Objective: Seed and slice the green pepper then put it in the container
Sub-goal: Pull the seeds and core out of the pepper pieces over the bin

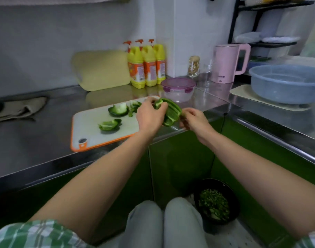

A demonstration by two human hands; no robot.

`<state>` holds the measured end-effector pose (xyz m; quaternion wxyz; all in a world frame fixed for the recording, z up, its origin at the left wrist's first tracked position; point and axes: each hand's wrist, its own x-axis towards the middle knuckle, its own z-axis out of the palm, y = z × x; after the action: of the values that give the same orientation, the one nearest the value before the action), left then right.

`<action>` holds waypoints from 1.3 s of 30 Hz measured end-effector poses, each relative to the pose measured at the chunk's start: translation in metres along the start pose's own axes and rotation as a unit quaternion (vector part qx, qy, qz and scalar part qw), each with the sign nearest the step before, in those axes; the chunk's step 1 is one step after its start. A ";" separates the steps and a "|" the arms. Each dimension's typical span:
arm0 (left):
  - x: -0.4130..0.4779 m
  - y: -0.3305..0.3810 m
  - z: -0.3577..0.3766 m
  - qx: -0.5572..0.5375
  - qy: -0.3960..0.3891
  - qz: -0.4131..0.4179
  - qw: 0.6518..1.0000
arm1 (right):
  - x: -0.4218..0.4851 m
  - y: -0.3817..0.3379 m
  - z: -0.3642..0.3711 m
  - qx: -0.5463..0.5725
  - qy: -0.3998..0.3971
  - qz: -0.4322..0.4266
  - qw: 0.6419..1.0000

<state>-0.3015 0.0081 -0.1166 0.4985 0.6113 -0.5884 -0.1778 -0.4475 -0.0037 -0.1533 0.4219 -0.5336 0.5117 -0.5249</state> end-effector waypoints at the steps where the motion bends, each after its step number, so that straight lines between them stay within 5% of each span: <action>1: 0.007 -0.006 -0.018 0.012 0.020 -0.006 1.000 | 0.002 -0.007 0.017 -0.011 -0.024 -0.008 1.000; 6: 0.041 -0.046 -0.096 0.113 0.049 -0.073 0.990 | 0.011 -0.027 0.087 -0.086 -0.125 -0.027 0.988; 14: 0.088 -0.119 -0.149 0.213 0.007 -0.160 0.964 | 0.034 -0.023 0.138 -0.237 -0.174 -0.079 0.952; 20: 0.099 -0.136 -0.147 0.273 -0.129 -0.164 0.939 | 0.048 -0.022 0.148 -0.370 -0.232 -0.066 0.897; 29: 0.133 -0.110 -0.111 0.260 -0.175 -0.068 0.947 | 0.088 -0.020 0.140 -0.374 -0.084 -0.129 0.915; 34: 0.157 -0.132 -0.084 0.285 -0.208 -0.092 0.931 | 0.113 -0.003 0.137 -0.466 -0.128 -0.090 0.871; 39: 0.172 -0.136 -0.072 0.265 -0.200 -0.114 0.937 | 0.115 0.004 0.133 -0.455 -0.121 -0.116 0.875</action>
<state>-0.1276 -0.1429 -0.1325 0.1674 0.7357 -0.6284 -0.1896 -0.3248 -0.1290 -0.1547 0.1274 -0.7816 0.5732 -0.2106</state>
